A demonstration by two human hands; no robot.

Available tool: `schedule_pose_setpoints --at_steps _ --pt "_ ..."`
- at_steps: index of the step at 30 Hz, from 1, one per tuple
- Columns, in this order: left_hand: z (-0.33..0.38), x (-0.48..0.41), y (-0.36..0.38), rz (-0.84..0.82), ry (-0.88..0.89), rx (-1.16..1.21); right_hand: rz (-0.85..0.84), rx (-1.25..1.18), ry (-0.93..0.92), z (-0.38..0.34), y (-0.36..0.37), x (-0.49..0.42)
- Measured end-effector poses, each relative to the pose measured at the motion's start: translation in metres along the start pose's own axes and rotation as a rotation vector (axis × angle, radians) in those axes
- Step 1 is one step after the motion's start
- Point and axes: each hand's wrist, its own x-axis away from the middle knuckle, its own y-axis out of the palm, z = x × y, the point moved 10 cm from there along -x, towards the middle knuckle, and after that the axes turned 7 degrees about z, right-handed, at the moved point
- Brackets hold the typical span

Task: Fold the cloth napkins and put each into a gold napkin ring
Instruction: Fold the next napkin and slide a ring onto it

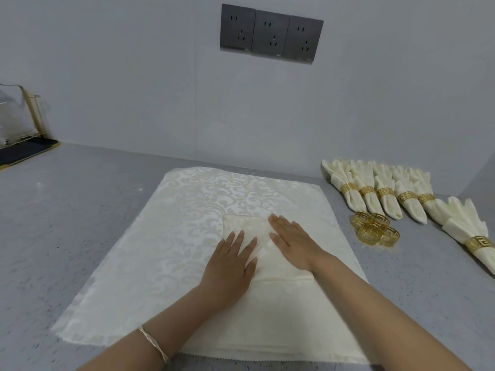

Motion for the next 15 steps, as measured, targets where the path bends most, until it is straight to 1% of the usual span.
schedule_pose_setpoints --at_steps 3,6,7,8,10,12,15 --pt "0.001 0.002 -0.002 -0.007 0.000 -0.008 0.031 -0.018 -0.004 0.000 -0.010 0.002" --pt "0.002 0.001 -0.003 -0.002 -0.003 -0.015 0.227 -0.124 -0.109 -0.019 -0.041 0.022" --pt "0.001 0.001 -0.003 -0.002 -0.001 -0.013 0.279 -0.150 -0.165 -0.028 -0.052 0.033" --pt "0.002 0.001 -0.003 -0.003 0.003 -0.007 0.294 -0.165 -0.214 -0.035 -0.058 0.045" --pt "0.001 0.002 -0.002 0.000 0.007 0.008 0.248 -0.129 -0.283 -0.042 -0.060 0.067" --pt "0.001 0.002 -0.002 -0.006 0.007 0.010 0.173 -0.019 -0.310 -0.042 -0.055 0.084" --pt "0.004 0.004 -0.003 -0.020 0.015 0.037 0.159 0.122 -0.355 -0.035 -0.051 0.092"
